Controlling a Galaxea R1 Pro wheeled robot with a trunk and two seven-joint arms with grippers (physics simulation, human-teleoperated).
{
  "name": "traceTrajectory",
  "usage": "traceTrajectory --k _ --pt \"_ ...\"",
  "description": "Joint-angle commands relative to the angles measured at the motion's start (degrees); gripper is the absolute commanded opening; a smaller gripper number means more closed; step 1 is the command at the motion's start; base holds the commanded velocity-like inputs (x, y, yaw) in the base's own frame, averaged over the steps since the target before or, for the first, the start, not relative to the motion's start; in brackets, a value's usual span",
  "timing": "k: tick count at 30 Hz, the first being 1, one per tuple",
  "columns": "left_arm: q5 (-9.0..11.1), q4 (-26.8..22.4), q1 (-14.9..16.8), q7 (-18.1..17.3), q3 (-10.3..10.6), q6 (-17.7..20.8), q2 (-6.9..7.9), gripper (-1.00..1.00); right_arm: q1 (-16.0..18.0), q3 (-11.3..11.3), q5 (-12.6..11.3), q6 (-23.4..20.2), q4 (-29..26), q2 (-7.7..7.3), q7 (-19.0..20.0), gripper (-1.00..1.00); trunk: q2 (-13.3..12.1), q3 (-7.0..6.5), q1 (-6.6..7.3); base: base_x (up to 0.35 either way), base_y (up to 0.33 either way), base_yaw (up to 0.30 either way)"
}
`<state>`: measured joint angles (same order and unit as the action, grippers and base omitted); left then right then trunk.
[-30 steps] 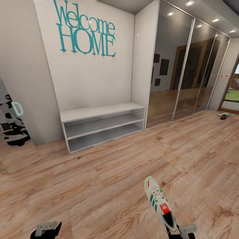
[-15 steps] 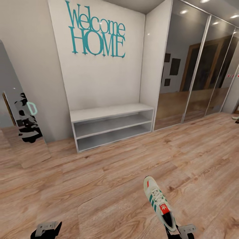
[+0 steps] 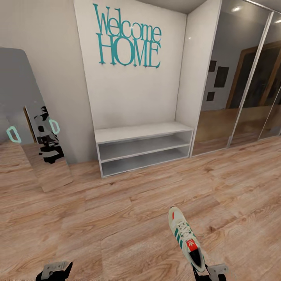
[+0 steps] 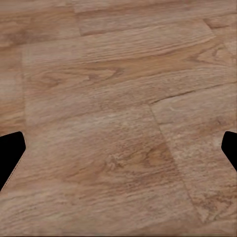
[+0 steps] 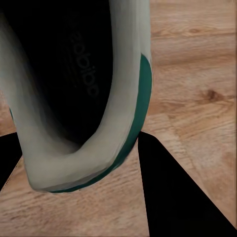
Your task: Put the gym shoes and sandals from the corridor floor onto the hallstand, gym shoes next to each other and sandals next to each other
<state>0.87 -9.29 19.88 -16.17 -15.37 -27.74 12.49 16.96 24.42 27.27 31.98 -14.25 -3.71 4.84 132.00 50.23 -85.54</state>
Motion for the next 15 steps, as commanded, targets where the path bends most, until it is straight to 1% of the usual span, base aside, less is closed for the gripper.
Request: traceTrajectory --k 1,3,8,15 --pt "0.09 0.11 0.06 -0.52 -0.45 -0.04 -0.01 1.00 0.02 0.45 -0.02 0.19 0.02 0.09 0.51 -1.00 -0.39 -0.06 0.24 0.000 0.000 0.209" --pt "0.09 0.20 0.05 -0.41 -0.45 -0.07 -0.01 1.00 0.02 0.45 0.03 0.19 0.02 0.43 0.05 -1.00 -1.19 -0.30 0.68 0.000 0.000 0.212" --pt "0.10 0.23 0.06 -0.37 -0.45 -0.11 -0.01 1.00 0.02 0.45 0.06 0.19 0.02 0.58 -0.12 -1.00 -3.20 -0.88 1.78 0.000 0.000 0.213" --pt "0.02 0.24 0.05 -0.36 -0.45 -0.12 -0.01 1.00 0.02 0.45 0.06 0.17 0.02 0.65 -0.17 -1.00 -3.20 -0.44 1.78 0.000 0.000 0.214"
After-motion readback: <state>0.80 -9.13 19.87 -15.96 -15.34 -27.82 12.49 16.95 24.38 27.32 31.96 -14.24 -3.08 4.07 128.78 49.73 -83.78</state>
